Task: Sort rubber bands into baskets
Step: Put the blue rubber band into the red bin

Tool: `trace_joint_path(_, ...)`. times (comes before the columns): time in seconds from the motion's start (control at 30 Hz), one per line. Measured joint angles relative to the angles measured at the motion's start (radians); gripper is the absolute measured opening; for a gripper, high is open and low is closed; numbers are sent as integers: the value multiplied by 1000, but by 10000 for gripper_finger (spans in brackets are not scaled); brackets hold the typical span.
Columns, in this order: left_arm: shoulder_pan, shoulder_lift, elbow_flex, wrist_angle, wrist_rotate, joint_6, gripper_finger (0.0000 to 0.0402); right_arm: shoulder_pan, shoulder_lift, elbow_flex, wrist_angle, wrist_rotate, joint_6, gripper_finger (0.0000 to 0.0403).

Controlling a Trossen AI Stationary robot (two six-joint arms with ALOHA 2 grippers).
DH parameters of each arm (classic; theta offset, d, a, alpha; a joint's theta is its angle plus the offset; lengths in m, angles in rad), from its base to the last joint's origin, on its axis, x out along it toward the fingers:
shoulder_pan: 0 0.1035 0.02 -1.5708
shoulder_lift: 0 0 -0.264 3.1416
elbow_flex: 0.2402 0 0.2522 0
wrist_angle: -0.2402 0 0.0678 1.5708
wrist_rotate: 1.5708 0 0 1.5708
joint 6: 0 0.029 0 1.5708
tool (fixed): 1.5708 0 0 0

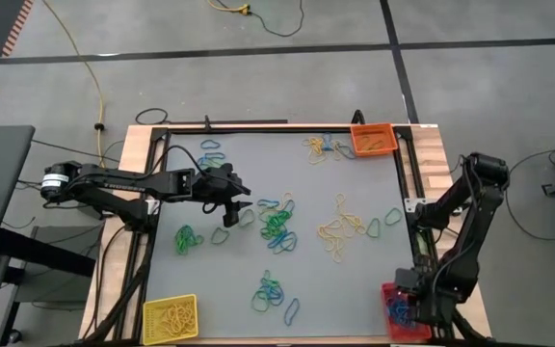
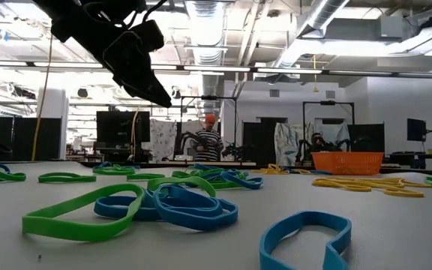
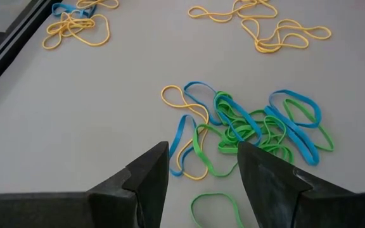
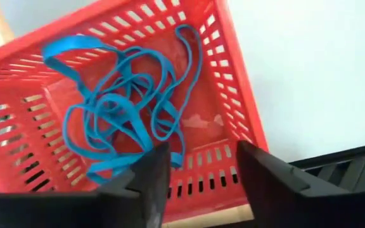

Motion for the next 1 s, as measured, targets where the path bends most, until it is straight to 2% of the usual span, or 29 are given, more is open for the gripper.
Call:
trace_joint_path(0.13, 0, 0, 0, 0, 0, 0, 178, -16, -54, 0, -5, 63, 1, 239)
trace_joint_path(0.5, 0, 0, 0, 0, 0, 0, 178, -68, -183, 0, -43, 226, -86, 239)
trace_joint_path(0.8, 0, 0, 0, 0, 0, 0, 178, -124, -244, 0, -20, 439, -263, 239)
trace_joint_path(1.0, 0, 0, 0, 0, 0, 0, 178, -191, -232, 0, 132, 533, -475, 239)
